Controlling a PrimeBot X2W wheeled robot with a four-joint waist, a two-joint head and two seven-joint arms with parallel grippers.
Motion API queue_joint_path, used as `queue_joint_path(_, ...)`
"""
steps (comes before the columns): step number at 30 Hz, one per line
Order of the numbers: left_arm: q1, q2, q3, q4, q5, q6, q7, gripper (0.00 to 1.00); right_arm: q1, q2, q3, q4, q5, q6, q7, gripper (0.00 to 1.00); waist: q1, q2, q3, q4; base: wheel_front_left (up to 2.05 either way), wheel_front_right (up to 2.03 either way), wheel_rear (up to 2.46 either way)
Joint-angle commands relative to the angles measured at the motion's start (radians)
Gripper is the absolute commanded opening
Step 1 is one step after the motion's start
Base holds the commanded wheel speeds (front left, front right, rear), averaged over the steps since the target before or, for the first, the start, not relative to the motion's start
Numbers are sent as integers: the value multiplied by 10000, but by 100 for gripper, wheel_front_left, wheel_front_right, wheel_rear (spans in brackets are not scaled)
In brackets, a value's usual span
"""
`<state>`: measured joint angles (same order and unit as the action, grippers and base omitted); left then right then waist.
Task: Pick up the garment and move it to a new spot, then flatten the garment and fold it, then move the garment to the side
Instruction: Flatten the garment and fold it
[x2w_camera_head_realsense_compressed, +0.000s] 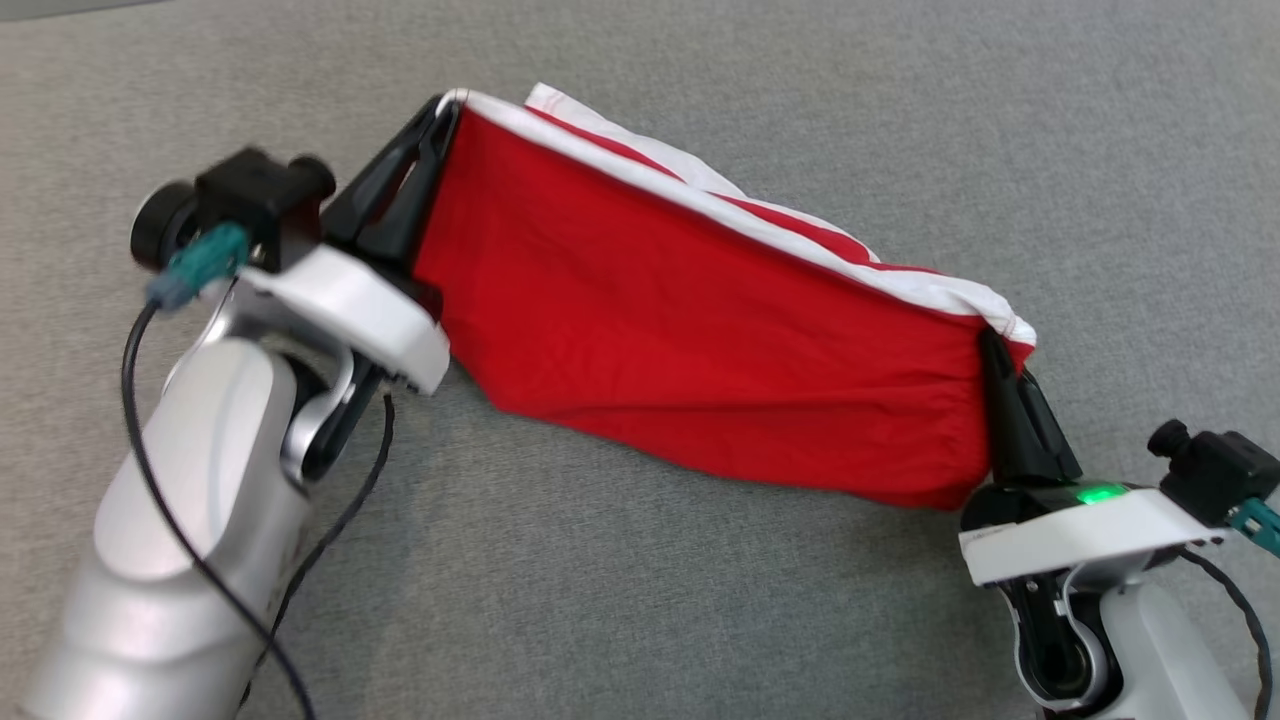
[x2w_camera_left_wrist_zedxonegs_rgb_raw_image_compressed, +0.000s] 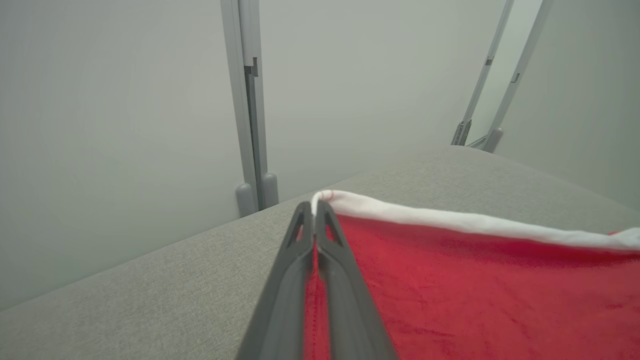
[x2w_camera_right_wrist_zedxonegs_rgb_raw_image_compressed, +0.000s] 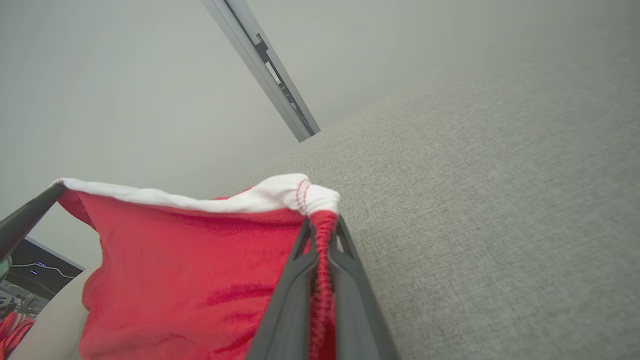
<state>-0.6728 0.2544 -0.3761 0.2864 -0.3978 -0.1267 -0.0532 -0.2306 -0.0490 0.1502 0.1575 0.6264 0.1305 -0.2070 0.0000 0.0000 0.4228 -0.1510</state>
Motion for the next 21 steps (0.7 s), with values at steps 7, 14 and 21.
queue_joint_path(7, -1801, -231, -672, 2415, -579, -36, 105, 0, -759, -47, 394, 727, 447, 6, -345, 0, 0, 0, 394, -408, 0, 0, 0)
queue_joint_path(14, -2793, -445, -1478, 4458, -1642, -40, 312, 100, -1309, -48, 1003, 1352, 548, 6, -489, 100, 0, 0, 493, -628, 0, 0, 0)
queue_joint_path(21, -2942, -442, -1793, 5287, -1967, -41, -1267, 100, -1223, -47, 794, 1236, -184, 6, -585, 100, 0, 0, 354, -484, 0, 0, 0)
